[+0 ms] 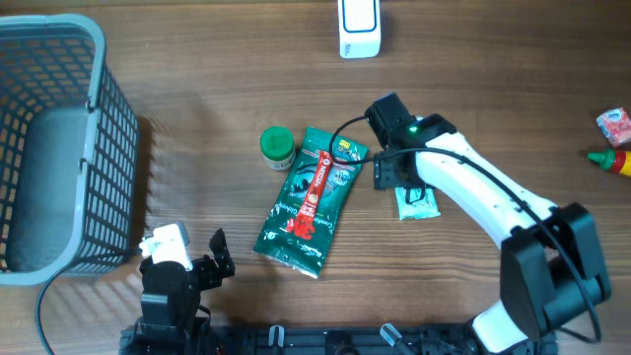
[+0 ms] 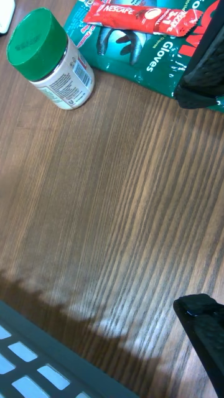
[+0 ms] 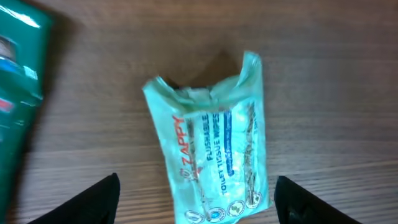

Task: Scan the item barcode
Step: 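Lower the right gripper onto the green wipes pack and grasp it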

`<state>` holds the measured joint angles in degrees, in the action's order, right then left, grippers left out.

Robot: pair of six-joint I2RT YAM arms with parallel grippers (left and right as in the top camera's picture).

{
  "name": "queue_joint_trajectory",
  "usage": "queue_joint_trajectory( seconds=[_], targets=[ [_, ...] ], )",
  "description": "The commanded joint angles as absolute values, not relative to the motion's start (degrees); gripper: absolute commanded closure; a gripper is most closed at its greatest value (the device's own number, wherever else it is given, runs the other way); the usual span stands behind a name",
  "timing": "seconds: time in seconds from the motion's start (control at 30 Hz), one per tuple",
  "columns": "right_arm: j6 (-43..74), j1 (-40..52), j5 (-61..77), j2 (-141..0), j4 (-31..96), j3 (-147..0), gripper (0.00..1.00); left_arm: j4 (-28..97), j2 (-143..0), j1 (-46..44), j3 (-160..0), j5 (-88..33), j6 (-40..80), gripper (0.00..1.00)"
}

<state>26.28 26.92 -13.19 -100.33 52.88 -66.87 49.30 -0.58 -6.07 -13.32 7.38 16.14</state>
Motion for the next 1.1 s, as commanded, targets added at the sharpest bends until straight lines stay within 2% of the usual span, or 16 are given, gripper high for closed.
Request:
queue_joint_trajectory(
  seconds=[0.0,0.07,0.17,0.3,0.43,0.5,0.57,0.63,0.7,0.77,0.9,1.07],
  targets=[
    [24.25,26.83,-13.8,-103.53,49.82,-62.81,0.25,49.12,-0.38,-6.37,-13.17,7.09,15.4,0.0],
    [24.03,26.83,-13.65,-104.62,48.64,-61.43,0.32,49.12,-0.38,-6.37,-13.17,7.09,15.4,0.0],
    [23.94,26.83,-13.82,-106.15,48.31,-61.36,0.33,49.12,-0.38,-6.37,-13.17,7.09,15.4,0.0],
    [23.94,26.83,-14.2,-108.22,46.44,-61.36,0.41,49.12,-0.38,-6.37,-13.17,7.07,15.4,0.0],
    [24.25,26.83,-15.2,-111.53,46.74,-61.36,0.6,49.12,-0.38,-6.37,-13.17,7.09,15.4,0.0],
    [24.14,26.83,-13.15,-112.14,46.19,-61.43,0.84,49.12,-0.38,-6.37,-13.17,7.09,15.4,0.0],
    [23.79,26.81,-9.63,-110.69,46.65,-63.42,0.89,49.12,-0.38,-6.37,-13.17,7.09,15.4,0.0],
    [18.68,26.48,3.62,-105.75,48.97,-69.3,0.95,49.12,-0.38,-6.37,-13.17,7.09,15.4,0.0],
    [15.84,25.69,11.0,-102.54,48.82,-70.19,0.95,49.12,-0.38,-6.37,-13.17,7.09,15.4,0.0],
    [11.16,22.7,24.6,-98.06,48.99,-70.17,0.96,49.12,-0.38,-6.37,-13.17,7.09,15.4,0.0],
    [-7.81,14.94,59.79,-97.41,50.15,-68.25,0.96,49.12,-0.38,-6.37,-13.17,7.09,15.4,0.0],
    [-27.64,11.16,82.19,-98.8,48.18,-60.03,0.96,49.12,-0.38,-6.37,-13.17,7.09,15.4,0.0]
  ],
)
